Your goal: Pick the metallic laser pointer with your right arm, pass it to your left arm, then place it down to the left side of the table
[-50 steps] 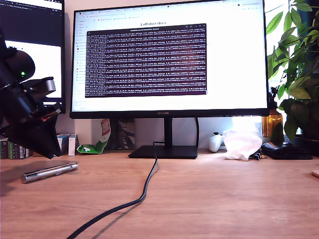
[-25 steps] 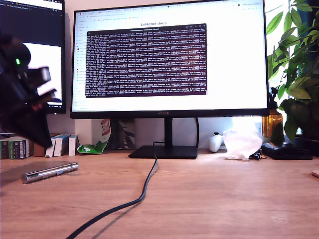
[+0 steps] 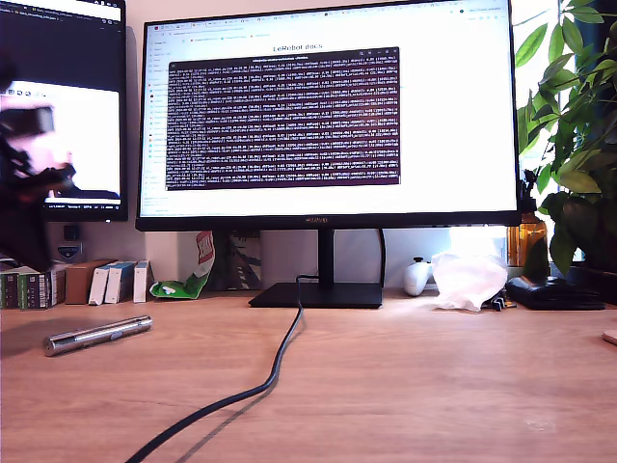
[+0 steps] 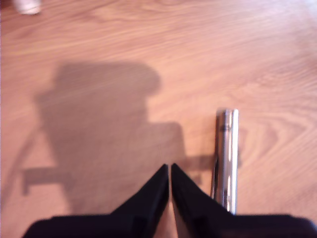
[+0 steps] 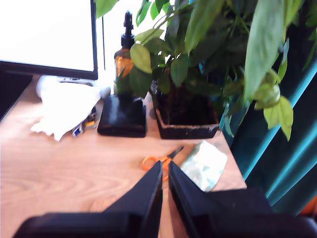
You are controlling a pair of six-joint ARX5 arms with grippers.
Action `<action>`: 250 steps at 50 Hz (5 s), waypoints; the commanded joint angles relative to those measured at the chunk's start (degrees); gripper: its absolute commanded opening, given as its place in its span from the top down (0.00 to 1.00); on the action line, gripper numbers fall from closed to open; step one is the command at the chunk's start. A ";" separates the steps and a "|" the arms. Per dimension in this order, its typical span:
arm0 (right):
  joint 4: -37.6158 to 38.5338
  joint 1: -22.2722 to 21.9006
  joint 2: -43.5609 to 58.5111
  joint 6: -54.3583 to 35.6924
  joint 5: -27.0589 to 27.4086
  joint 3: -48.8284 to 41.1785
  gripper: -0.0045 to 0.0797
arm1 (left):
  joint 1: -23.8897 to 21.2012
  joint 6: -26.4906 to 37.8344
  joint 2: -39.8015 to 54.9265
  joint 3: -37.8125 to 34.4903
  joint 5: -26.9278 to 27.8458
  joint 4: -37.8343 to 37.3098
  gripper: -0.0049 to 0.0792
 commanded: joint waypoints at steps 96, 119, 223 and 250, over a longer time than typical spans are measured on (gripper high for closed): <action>14.91 0.26 -29.86 12.28 -1.49 -31.58 0.95 | -1.31 -7.50 -20.50 -55.54 -10.80 72.30 0.96; 9.94 0.24 -29.77 12.13 -1.44 -31.36 0.95 | -1.68 -9.42 -20.50 -55.52 -10.75 71.76 0.96; 9.94 0.24 -29.77 12.11 -1.44 -31.36 0.95 | -1.68 -9.81 -86.75 -55.47 -7.34 8.74 0.96; 9.94 0.24 -29.77 12.11 -1.46 -31.36 0.95 | -1.66 -11.89 -86.75 -55.47 -7.74 8.63 0.96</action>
